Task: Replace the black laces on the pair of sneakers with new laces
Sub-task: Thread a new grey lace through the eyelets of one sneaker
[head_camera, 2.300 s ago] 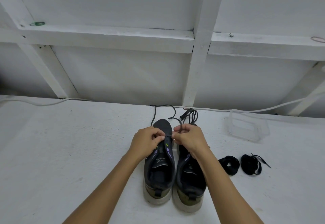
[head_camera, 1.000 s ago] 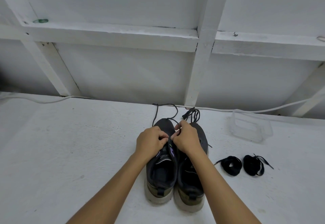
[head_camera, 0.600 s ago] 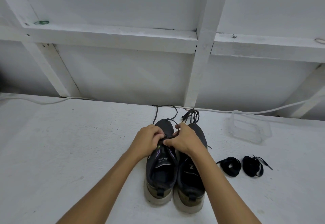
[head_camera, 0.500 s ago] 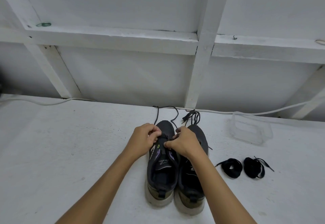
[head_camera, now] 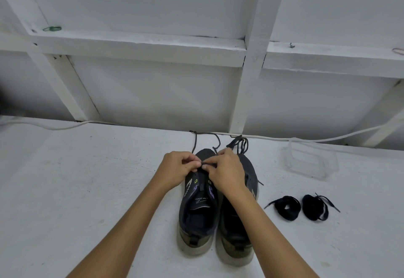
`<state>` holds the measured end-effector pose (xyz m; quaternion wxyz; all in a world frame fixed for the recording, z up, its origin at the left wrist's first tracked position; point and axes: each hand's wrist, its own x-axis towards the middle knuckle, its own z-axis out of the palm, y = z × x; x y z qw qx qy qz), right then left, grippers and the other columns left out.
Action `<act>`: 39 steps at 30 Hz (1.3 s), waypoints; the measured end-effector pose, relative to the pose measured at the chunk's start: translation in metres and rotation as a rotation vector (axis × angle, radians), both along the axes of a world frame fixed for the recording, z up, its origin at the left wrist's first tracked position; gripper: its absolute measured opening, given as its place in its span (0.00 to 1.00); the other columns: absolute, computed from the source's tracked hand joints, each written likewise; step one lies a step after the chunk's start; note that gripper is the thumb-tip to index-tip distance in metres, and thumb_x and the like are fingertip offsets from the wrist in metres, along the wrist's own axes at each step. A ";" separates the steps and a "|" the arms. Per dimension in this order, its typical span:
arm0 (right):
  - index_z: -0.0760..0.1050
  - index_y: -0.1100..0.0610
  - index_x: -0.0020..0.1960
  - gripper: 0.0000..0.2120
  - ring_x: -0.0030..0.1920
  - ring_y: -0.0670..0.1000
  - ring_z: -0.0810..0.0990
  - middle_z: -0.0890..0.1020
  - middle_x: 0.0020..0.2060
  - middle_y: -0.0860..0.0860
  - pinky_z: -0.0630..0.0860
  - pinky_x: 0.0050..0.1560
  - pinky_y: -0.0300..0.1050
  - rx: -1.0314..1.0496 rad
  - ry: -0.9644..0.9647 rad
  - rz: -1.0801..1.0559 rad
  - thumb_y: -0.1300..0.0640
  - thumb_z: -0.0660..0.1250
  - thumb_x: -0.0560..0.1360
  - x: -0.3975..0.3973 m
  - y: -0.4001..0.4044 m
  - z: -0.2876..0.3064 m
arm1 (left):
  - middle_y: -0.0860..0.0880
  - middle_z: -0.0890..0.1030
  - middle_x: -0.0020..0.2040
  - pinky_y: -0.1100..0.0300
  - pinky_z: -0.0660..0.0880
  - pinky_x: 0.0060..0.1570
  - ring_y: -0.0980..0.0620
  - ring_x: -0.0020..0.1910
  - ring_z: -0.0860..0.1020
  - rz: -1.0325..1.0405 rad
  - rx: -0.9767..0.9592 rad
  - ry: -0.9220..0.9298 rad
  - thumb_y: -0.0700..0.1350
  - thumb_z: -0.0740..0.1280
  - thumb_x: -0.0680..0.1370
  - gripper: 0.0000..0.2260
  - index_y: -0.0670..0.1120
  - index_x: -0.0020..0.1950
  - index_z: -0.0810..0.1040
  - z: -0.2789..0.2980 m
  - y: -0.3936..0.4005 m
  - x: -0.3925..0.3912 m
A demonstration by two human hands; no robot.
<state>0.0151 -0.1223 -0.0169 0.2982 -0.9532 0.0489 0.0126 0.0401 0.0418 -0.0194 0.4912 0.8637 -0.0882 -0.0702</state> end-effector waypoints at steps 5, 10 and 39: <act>0.84 0.44 0.57 0.10 0.64 0.54 0.68 0.73 0.60 0.48 0.72 0.56 0.48 -0.142 -0.132 -0.088 0.46 0.69 0.78 0.000 0.003 -0.004 | 0.53 0.85 0.40 0.72 0.75 0.44 0.59 0.40 0.84 0.083 -0.097 0.049 0.40 0.74 0.74 0.07 0.51 0.50 0.84 0.000 0.001 -0.002; 0.85 0.44 0.56 0.10 0.56 0.50 0.80 0.84 0.53 0.45 0.75 0.53 0.43 0.037 0.037 0.032 0.48 0.70 0.78 0.003 0.002 -0.003 | 0.56 0.84 0.40 0.76 0.72 0.39 0.60 0.38 0.82 0.153 -0.094 0.034 0.41 0.75 0.73 0.08 0.53 0.48 0.83 -0.001 0.000 -0.005; 0.86 0.48 0.49 0.04 0.39 0.42 0.79 0.81 0.36 0.43 0.75 0.47 0.37 0.537 0.219 0.062 0.52 0.73 0.77 0.017 0.000 -0.017 | 0.60 0.76 0.56 0.69 0.69 0.48 0.62 0.55 0.75 0.174 0.009 0.142 0.56 0.73 0.74 0.18 0.55 0.62 0.76 -0.024 -0.010 -0.041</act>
